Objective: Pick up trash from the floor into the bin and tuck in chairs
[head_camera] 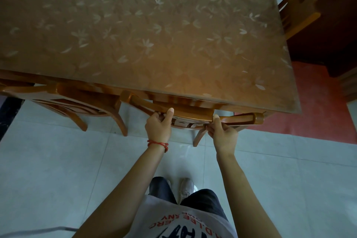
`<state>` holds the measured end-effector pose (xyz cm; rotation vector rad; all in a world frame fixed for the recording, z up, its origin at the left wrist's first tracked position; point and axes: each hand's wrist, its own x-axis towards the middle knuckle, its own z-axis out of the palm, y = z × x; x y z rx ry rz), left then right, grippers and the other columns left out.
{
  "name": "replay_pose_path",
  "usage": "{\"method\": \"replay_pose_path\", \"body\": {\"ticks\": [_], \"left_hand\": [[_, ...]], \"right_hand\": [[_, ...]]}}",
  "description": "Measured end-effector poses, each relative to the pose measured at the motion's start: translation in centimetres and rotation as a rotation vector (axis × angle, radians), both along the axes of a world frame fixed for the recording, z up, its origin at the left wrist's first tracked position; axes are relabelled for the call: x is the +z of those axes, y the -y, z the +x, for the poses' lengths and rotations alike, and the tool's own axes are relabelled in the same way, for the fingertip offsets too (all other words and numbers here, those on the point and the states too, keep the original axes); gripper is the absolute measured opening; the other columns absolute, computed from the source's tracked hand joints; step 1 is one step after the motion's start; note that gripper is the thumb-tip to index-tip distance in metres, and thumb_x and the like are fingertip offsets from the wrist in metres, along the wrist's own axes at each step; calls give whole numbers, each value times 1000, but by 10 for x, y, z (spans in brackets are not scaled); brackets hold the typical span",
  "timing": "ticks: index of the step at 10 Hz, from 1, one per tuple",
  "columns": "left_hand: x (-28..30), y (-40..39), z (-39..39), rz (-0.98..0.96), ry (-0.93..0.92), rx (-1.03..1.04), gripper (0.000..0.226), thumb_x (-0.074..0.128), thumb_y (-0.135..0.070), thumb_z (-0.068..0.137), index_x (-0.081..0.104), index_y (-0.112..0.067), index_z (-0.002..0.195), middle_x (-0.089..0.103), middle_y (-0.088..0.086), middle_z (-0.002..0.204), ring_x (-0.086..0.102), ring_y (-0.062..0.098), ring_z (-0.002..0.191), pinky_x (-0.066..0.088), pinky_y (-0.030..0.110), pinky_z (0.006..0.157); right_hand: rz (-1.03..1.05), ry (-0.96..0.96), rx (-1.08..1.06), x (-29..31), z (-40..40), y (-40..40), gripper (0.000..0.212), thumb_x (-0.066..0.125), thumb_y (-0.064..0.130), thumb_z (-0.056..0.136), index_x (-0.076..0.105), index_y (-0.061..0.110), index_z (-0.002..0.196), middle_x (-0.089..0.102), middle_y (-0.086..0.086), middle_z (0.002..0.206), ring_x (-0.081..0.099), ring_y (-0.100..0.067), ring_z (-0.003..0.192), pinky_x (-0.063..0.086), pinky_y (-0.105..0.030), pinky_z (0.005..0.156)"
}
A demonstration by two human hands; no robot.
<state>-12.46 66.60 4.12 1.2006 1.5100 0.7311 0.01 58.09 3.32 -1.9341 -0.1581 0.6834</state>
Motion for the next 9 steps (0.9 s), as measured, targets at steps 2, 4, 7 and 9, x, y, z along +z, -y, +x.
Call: {"method": "replay_pose_path", "body": {"ticks": [2, 4, 7, 9], "left_hand": [[0, 2, -3, 40, -72, -47, 35, 56, -37, 85, 57, -5, 72, 61, 8, 74, 56, 18, 71, 43, 25, 64], [-4, 8, -12, 44, -79, -106, 38, 54, -35, 87, 60, -3, 108, 67, 11, 107, 59, 20, 97, 40, 25, 80], [-7, 20, -30, 204, -154, -248, 36, 48, -24, 92, 51, -4, 122, 59, 16, 122, 54, 28, 113, 37, 15, 84], [-14, 28, -47, 312, -269, -419, 41, 48, -25, 92, 47, -6, 128, 50, 15, 135, 41, 28, 128, 33, 35, 104]], "right_hand": [[-38, 57, 56, 1, -3, 3, 35, 50, 44, 87, 58, 25, 59, 63, 9, 62, 62, -8, 66, 49, -25, 69], [-96, 143, 167, 2, -4, 11, 39, 42, 43, 92, 63, 17, 73, 64, 0, 72, 58, -8, 66, 41, -20, 61], [-132, 358, 390, 5, -9, 33, 28, 45, 34, 92, 62, 15, 104, 60, 8, 89, 53, -6, 75, 32, -2, 57], [-196, 545, 456, 1, -11, 49, 27, 51, 32, 90, 59, 13, 107, 62, -3, 98, 54, -14, 80, 39, -19, 68]]}}
